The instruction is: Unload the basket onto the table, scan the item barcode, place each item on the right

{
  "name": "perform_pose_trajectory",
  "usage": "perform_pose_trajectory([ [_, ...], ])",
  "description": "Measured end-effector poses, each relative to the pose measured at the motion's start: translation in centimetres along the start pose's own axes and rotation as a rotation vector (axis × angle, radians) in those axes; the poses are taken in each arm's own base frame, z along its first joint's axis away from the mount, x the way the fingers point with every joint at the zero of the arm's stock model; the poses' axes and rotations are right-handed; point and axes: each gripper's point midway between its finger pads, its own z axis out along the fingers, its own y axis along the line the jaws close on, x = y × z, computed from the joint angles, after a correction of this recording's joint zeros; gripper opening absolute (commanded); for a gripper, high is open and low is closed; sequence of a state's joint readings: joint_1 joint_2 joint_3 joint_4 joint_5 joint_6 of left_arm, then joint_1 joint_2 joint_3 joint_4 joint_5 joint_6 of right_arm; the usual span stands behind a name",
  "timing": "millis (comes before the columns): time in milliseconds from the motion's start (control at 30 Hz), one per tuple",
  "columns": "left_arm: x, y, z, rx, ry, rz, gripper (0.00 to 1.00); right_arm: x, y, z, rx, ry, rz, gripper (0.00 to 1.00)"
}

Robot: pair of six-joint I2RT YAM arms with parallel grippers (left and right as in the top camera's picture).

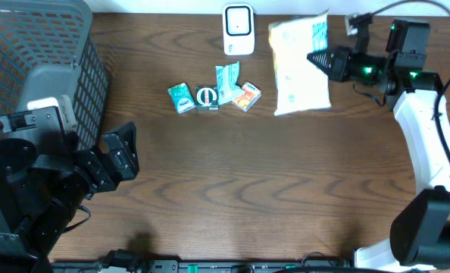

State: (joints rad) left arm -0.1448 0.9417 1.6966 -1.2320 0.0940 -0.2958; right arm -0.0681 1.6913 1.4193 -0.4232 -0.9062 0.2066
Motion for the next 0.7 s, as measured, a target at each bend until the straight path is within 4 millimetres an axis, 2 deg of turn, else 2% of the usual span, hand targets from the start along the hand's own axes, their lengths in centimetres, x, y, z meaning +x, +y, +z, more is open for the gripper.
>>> perform_pose_trajectory([
  [67, 0.0, 0.0, 0.0, 0.000, 0.000, 0.000, 0.98, -1.5, 0.9, 0.4, -0.009, -0.051, 0.011, 0.01],
  [167, 0.0, 0.0, 0.0, 0.000, 0.000, 0.000, 0.98, -2.2, 1.9, 1.4, -0.016, -0.079, 0.038, 0.01],
  [467, 0.0, 0.0, 0.0, 0.000, 0.000, 0.000, 0.98, 0.0, 5.3, 5.6, 0.005, -0.028, 0.069, 0.01],
  [700, 0.0, 0.0, 0.0, 0.000, 0.000, 0.000, 0.97, 0.2, 5.5, 6.3, 0.044, -0.035, 0.068, 0.01],
])
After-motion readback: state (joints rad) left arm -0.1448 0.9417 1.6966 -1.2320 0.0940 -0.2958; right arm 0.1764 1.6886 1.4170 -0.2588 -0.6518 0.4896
